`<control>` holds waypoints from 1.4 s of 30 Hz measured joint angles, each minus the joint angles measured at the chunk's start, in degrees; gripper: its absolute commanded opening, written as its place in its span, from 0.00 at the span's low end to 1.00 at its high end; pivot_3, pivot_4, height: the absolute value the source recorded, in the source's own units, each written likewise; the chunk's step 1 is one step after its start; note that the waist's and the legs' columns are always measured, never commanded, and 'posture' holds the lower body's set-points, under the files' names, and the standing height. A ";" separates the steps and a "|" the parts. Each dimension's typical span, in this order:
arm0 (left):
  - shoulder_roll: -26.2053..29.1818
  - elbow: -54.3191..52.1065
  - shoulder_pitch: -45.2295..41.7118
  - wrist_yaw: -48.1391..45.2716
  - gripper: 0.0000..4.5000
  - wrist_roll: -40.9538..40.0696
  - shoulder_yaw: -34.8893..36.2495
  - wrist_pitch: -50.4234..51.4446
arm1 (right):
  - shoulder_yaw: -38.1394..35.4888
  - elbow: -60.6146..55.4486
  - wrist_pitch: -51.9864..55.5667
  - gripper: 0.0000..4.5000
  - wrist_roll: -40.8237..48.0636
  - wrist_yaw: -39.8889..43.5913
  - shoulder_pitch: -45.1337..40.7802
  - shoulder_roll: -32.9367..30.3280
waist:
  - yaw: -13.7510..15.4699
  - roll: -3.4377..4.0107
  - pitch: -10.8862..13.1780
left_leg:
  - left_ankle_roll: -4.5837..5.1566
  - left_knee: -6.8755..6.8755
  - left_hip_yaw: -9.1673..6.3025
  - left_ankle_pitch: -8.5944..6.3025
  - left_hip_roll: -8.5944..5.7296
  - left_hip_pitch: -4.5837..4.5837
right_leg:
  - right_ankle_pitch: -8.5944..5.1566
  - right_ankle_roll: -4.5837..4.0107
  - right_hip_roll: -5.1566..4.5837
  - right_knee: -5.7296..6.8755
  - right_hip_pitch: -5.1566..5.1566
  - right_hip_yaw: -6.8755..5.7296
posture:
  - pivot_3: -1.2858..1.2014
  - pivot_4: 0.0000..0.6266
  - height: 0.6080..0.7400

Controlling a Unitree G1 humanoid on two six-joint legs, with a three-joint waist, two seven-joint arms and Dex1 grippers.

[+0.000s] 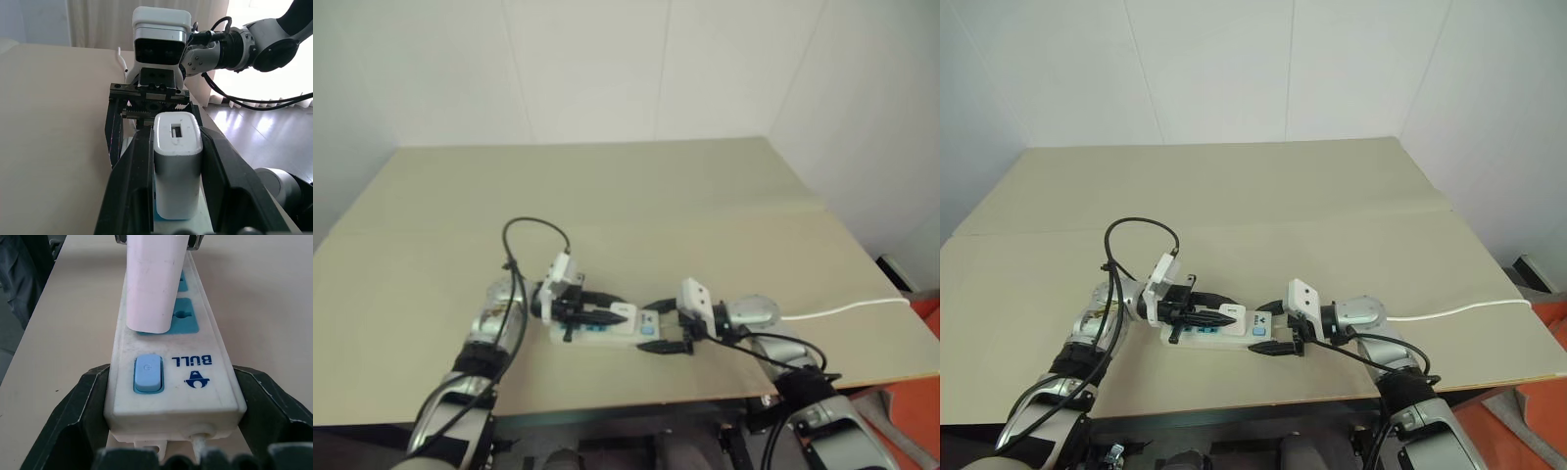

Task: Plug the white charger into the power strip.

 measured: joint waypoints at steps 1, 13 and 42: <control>0.11 0.07 0.01 -0.03 0.22 -0.08 -0.20 -0.44 | 0.01 0.01 -0.09 0.76 -0.02 -0.01 0.00 0.01 | -0.01 0.00 0.00 | 0.00 0.00 0.00 0.00 0.00 0.00 | 0.00 0.00 0.00 0.00 0.00 0.00 | 0.52 0.24 1.00; 0.77 3.03 0.01 -0.11 0.22 -0.07 -2.21 -7.24 | 0.11 0.78 -0.79 0.76 -0.52 -0.19 0.04 0.36 | -0.06 0.04 -0.46 | 0.00 -0.04 0.00 0.00 0.00 0.04 | -0.03 -0.02 0.00 -0.04 0.04 0.00 | 0.52 0.24 1.00; 0.77 5.88 1.46 0.22 0.99 -0.58 -0.02 -6.70 | 0.22 1.20 -1.68 0.76 -1.03 -0.42 0.40 0.83 | -0.24 0.11 -0.51 | -0.01 -0.60 0.02 -0.03 0.03 0.84 | -0.12 -0.06 0.02 -0.51 0.76 0.02 | 0.52 0.24 1.00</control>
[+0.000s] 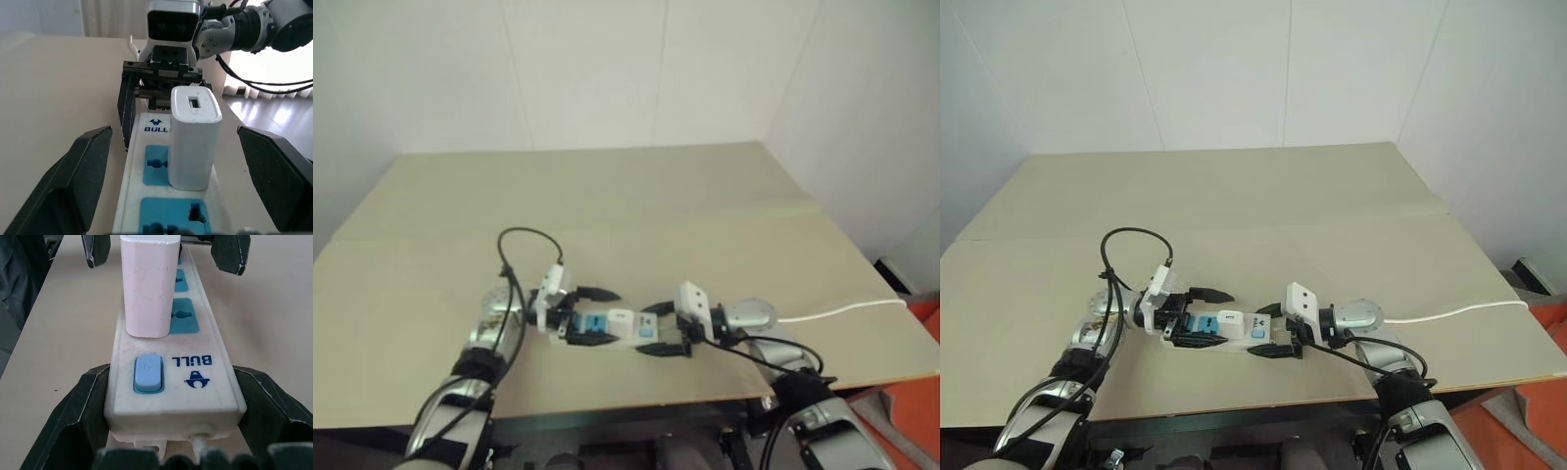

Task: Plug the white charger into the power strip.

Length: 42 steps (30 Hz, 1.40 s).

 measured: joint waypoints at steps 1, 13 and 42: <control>0.58 -1.08 0.29 -0.07 0.99 -0.44 -0.03 0.91 | 0.01 0.05 -0.13 0.76 0.00 0.07 -0.05 0.04 | -0.04 -0.03 0.03 | 0.00 -0.01 0.00 0.00 0.00 -0.01 | 0.00 0.00 0.00 0.00 -0.02 0.00 | 0.52 0.24 1.00; 9.80 -16.43 -3.94 4.42 1.00 -14.29 15.37 14.28 | -0.10 0.27 -1.31 0.99 0.03 0.08 1.45 0.20 | -0.33 -0.14 0.35 | 0.00 -0.12 -0.01 0.00 0.02 -0.12 | -0.01 0.00 -0.01 -0.10 -0.13 -0.03 | 0.52 0.24 1.00; 21.92 -29.27 19.02 7.60 1.00 -12.15 22.07 12.83 | -21.27 -25.28 4.83 0.99 13.52 2.46 18.03 -27.07 | 2.51 -0.02 1.23 | -0.03 0.07 0.01 0.02 0.00 -1.42 | 0.02 0.02 -0.16 -0.13 -1.27 -0.18 | 0.52 0.24 1.00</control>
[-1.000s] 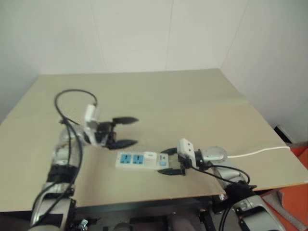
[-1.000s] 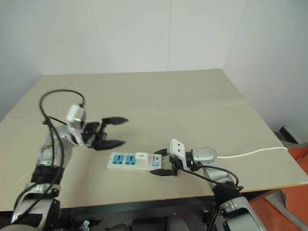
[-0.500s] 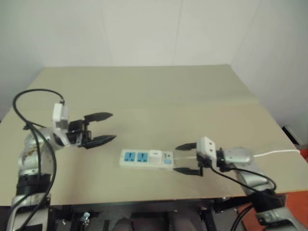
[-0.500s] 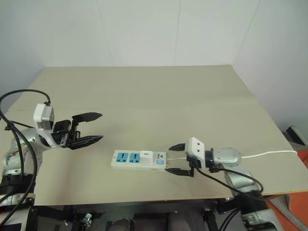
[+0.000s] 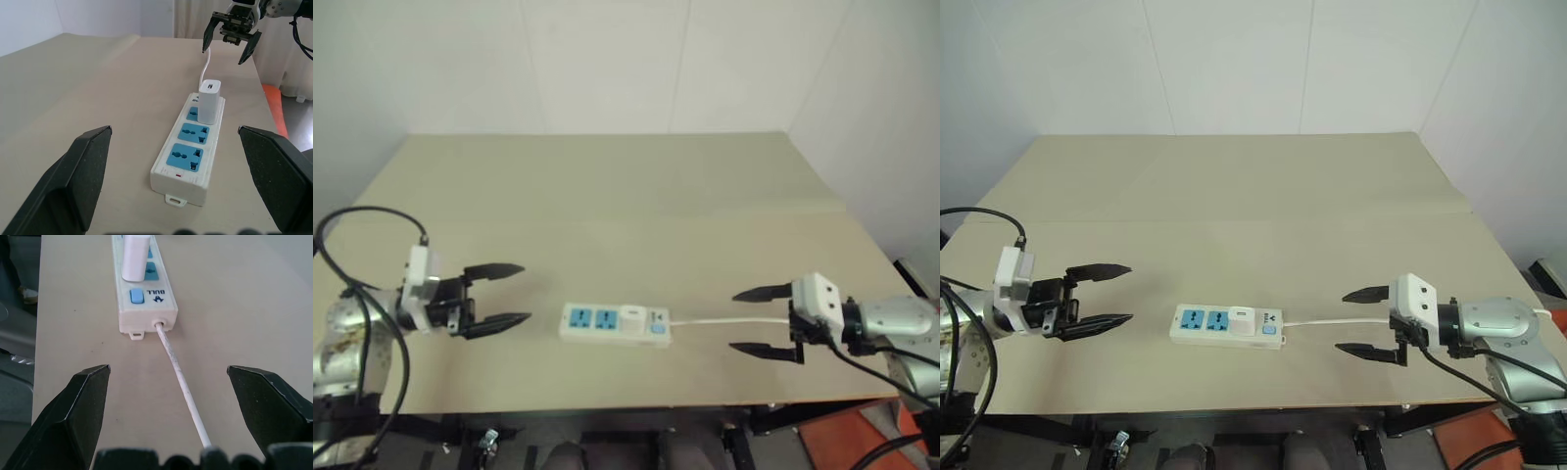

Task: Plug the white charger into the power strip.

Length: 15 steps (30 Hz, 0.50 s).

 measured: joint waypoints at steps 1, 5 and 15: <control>0.00 -0.41 0.07 0.10 1.00 0.01 0.00 0.00 | 0.00 -0.37 0.02 0.99 0.04 -0.10 0.00 0.00 | 0.01 0.00 0.00 | 0.00 0.00 0.00 0.00 0.00 0.00 | 0.00 0.00 0.00 0.00 0.00 0.00 | 0.52 0.24 1.00; -0.02 -0.74 0.08 0.62 1.00 0.03 -0.01 0.00 | 0.00 -0.55 0.03 0.99 0.06 -0.50 0.10 0.00 | 0.02 0.00 0.00 | 0.00 0.00 0.00 0.00 0.00 -0.01 | 0.00 0.00 0.00 0.00 0.00 0.00 | 0.52 0.24 1.00; -0.04 -1.34 0.08 0.67 1.00 0.01 -0.06 0.07 | -0.07 -0.98 0.18 0.99 0.31 -2.26 1.80 -0.14 | -0.02 0.00 0.00 | 0.00 0.00 0.01 0.00 0.00 0.01 | 0.00 0.00 0.01 0.03 0.00 0.00 | 0.52 0.24 1.00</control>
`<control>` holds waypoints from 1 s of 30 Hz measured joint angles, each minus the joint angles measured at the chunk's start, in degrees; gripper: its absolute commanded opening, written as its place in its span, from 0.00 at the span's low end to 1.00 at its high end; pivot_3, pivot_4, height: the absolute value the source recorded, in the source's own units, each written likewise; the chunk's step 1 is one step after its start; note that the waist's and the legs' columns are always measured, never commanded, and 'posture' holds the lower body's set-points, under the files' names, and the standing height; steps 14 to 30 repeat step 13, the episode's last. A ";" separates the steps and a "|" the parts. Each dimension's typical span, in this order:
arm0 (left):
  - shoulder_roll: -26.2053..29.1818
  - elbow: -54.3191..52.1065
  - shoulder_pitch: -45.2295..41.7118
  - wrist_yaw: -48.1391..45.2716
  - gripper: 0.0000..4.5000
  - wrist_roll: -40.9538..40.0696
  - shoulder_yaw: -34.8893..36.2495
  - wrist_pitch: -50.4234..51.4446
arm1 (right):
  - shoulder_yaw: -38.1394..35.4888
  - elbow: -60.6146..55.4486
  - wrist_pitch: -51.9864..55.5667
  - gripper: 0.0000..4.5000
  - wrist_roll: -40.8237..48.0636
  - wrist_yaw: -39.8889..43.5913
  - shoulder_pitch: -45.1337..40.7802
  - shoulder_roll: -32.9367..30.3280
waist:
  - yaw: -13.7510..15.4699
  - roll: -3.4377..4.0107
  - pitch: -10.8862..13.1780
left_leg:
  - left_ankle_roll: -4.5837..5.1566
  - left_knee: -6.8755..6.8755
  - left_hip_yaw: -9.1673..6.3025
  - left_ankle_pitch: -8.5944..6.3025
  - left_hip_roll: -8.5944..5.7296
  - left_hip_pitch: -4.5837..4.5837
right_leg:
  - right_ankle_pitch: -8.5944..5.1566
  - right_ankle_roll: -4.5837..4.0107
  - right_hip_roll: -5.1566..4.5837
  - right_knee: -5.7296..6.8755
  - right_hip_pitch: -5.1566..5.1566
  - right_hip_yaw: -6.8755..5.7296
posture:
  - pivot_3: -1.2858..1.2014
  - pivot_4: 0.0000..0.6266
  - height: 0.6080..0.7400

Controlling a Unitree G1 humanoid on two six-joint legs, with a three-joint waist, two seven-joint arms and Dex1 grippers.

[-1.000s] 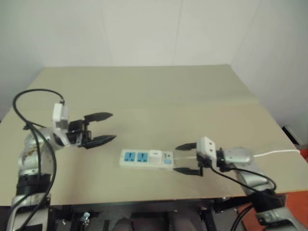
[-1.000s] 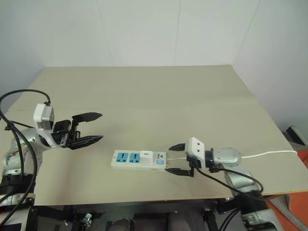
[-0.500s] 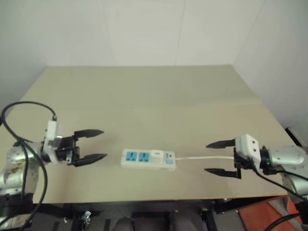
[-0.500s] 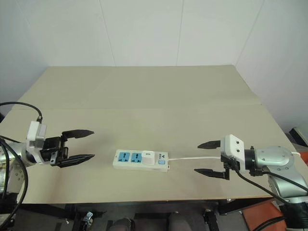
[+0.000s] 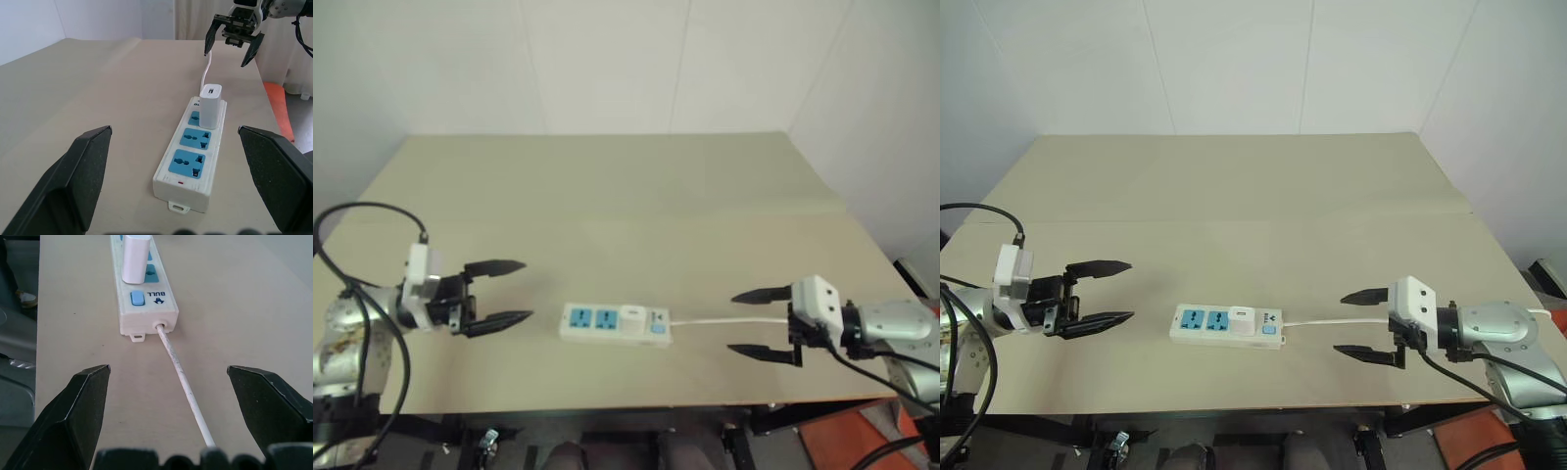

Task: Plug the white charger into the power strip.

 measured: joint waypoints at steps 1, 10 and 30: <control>0.00 0.00 0.00 0.01 1.00 0.01 -0.02 0.00 | 0.00 -0.08 0.00 0.99 0.00 -0.15 0.19 0.00 | 0.03 0.00 0.00 | 0.00 0.00 0.00 0.00 0.00 -0.01 | 0.00 0.00 0.00 0.00 0.00 0.00 | 0.52 0.24 1.00; -1.43 0.66 -2.39 0.36 1.00 0.68 -2.16 0.00 | -0.60 -2.34 0.01 0.99 0.11 -1.65 2.05 -0.15 | 0.11 0.00 0.00 | 0.00 0.07 -0.01 0.00 -0.01 -0.02 | 0.00 0.00 0.00 0.01 0.04 -0.01 | 0.52 0.24 1.00; -1.44 0.99 -3.21 0.27 1.00 0.85 -2.41 0.00 | -0.61 -2.44 0.02 0.99 0.11 -1.85 2.19 -0.18 | 0.06 0.00 0.00 | 0.00 0.08 0.00 0.00 -0.01 -0.01 | 0.01 0.00 0.00 0.02 0.04 0.00 | 0.52 0.24 1.00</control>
